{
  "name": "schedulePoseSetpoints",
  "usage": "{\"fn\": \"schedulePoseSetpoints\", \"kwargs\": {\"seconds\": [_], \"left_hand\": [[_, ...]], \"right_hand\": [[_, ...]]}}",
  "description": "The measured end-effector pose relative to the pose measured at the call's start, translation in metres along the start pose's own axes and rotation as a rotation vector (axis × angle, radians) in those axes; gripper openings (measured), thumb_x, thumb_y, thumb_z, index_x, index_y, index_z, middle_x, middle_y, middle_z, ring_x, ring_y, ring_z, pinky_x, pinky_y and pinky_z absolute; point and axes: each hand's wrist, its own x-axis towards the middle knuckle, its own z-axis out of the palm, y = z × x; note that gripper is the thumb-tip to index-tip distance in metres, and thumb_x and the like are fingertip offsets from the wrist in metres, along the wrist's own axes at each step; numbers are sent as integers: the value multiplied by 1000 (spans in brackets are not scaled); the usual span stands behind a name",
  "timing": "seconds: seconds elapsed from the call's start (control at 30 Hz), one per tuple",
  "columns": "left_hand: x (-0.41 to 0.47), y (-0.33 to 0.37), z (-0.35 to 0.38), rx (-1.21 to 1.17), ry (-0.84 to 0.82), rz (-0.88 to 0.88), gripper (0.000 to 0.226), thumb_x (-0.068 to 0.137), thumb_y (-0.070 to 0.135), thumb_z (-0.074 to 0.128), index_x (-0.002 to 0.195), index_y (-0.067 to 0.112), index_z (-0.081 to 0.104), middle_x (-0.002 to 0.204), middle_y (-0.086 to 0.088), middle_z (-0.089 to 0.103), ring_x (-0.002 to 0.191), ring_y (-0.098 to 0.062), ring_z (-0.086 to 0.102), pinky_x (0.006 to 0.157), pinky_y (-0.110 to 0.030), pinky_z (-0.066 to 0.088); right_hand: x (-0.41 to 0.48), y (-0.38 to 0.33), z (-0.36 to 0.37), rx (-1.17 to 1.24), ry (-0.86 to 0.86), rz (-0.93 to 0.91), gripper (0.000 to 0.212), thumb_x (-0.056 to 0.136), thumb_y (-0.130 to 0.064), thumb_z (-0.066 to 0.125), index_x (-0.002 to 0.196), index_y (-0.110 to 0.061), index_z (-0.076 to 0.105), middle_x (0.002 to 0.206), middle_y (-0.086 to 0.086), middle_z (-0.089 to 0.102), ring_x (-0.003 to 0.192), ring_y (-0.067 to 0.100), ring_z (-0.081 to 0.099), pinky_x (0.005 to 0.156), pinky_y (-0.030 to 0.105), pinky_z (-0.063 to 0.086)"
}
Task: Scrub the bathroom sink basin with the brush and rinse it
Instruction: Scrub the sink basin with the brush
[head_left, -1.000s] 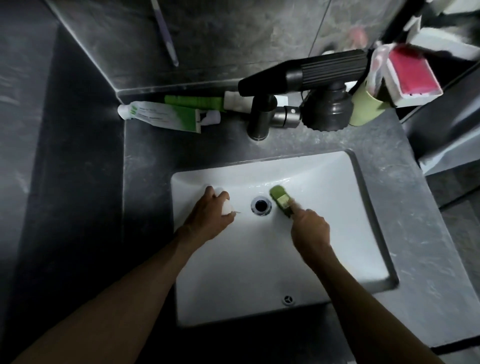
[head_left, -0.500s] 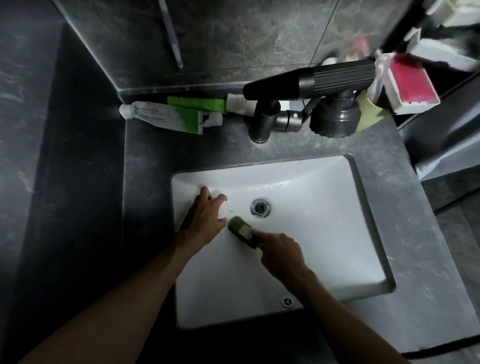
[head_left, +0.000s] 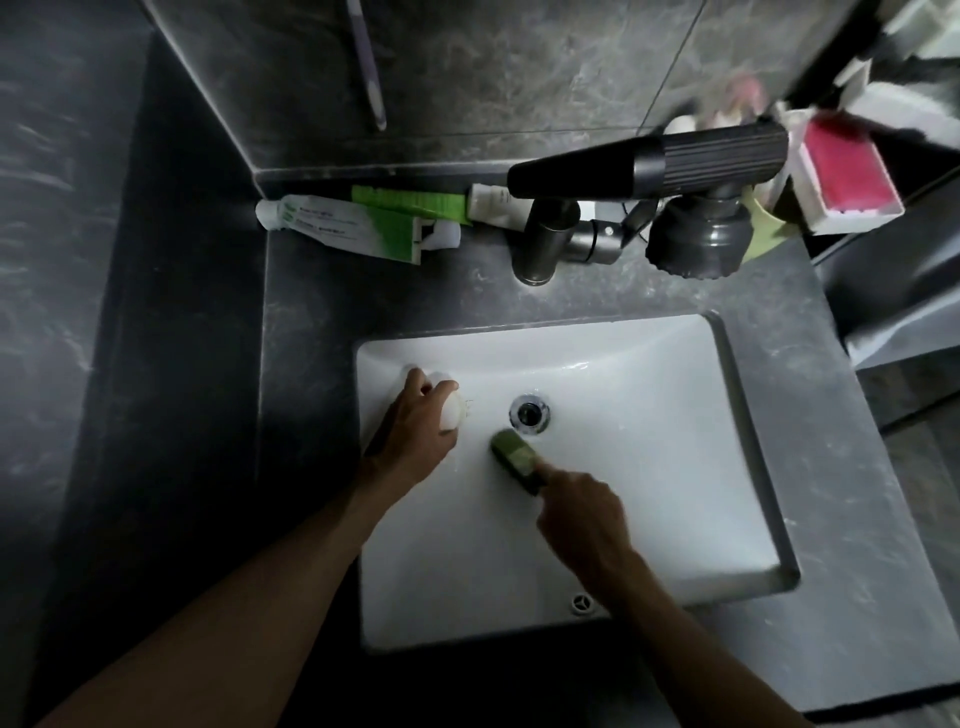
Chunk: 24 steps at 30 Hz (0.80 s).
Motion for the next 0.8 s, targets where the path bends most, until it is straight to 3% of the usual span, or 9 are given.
{"fn": "schedulePoseSetpoints", "kwargs": {"seconds": [0.1, 0.23, 0.3, 0.43, 0.5, 0.67, 0.8], "left_hand": [[0, -2, -2, 35, 4, -20, 57, 87, 23, 75, 138, 20, 51, 135, -7, 37, 114, -32, 55, 96, -39, 51], [3, 0, 3, 38, -8, -20, 59, 86, 22, 77, 139, 19, 50, 142, -9, 34, 116, -33, 55, 98, -39, 51], [5, 2, 6, 14, -11, -14, 59, 86, 22, 77, 138, 19, 50, 142, -8, 33, 116, -33, 55, 98, -39, 52], [5, 10, 9, 1, -25, 9, 60, 85, 23, 75, 139, 18, 49, 139, -8, 34, 117, -33, 54, 100, -39, 49], [5, 12, 8, 29, -37, 19, 62, 87, 23, 74, 142, 17, 47, 141, -9, 35, 120, -33, 54, 102, -39, 48], [7, 9, 8, 50, -27, 9, 65, 86, 23, 75, 144, 14, 47, 143, -10, 36, 120, -34, 54, 102, -41, 49], [6, 11, 12, 29, -25, 25, 66, 83, 24, 76, 142, 14, 48, 141, -9, 39, 120, -34, 54, 102, -38, 46]], "right_hand": [[25, -15, 7, 10, 83, -134, 58, 90, -6, 40, 141, -33, 43, 100, 8, 68, 83, 29, 66, 68, 35, 51], [50, 38, -23, -55, 148, 123, 46, 93, -9, 40, 132, -28, 53, 97, 8, 68, 82, 29, 66, 66, 34, 48], [31, 55, -24, -79, 167, 164, 41, 92, -12, 43, 127, -26, 57, 92, 5, 69, 78, 26, 67, 66, 34, 51], [-3, 18, 2, 27, 2, -13, 50, 87, -9, 43, 131, -27, 56, 103, 9, 69, 90, 31, 67, 72, 36, 51], [15, 6, 5, 28, 52, -82, 55, 90, -7, 41, 139, -31, 49, 104, 9, 68, 88, 31, 66, 70, 35, 49], [37, 37, -17, 20, 90, 55, 51, 93, -16, 47, 137, -40, 50, 106, 2, 70, 90, 28, 67, 75, 35, 53], [-9, 13, -2, 96, -30, -24, 53, 86, -13, 46, 135, -33, 53, 108, 8, 69, 97, 31, 66, 79, 35, 51]]}}
